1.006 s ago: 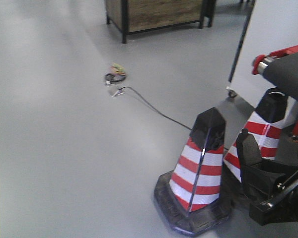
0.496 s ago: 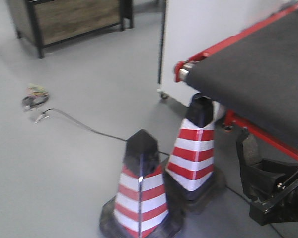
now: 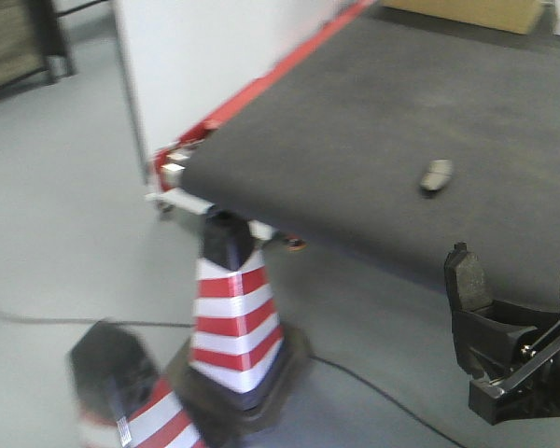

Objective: Move and align brake pads A on conveyor
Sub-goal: 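Turn past the cones and pull up to the black conveyor belt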

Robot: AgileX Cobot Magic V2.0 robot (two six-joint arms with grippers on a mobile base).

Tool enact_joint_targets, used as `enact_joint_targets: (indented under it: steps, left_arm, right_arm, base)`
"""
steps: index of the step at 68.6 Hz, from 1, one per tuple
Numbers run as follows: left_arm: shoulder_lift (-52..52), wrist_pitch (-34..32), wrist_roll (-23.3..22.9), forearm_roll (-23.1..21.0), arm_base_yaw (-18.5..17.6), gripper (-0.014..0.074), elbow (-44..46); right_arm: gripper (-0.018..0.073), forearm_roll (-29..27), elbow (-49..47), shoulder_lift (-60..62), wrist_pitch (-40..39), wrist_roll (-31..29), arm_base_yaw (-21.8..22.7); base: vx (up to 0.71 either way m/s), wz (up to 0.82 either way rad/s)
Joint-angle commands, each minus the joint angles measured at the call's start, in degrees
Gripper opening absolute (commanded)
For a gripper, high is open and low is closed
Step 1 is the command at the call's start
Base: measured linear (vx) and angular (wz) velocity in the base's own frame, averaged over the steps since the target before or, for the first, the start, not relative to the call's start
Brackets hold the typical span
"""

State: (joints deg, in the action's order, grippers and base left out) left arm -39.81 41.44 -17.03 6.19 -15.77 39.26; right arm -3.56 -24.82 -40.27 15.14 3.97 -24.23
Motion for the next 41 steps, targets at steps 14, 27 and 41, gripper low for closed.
enact_joint_targets:
  steps: [14, 27, 41]
  left_arm:
    - [0.13, -4.51, -0.01, 0.34, -0.42, 0.0093, 1.56]
    - [0.13, -4.51, -0.01, 0.34, -0.42, 0.0093, 1.56]
    - [0.13, -4.51, -0.01, 0.34, -0.42, 0.0093, 1.56]
  right_arm:
    - [0.0029, 0.18, -1.85, 0.26, -5.21, -0.41, 0.19]
    - [0.0029, 0.18, -1.85, 0.26, -5.21, -0.41, 0.19]
    - [0.0029, 0.18, -1.85, 0.26, -5.21, -0.41, 0.19]
  base:
    - [0.22, -0.65]
    - [0.21, -0.55]
    - [0.22, -0.43]
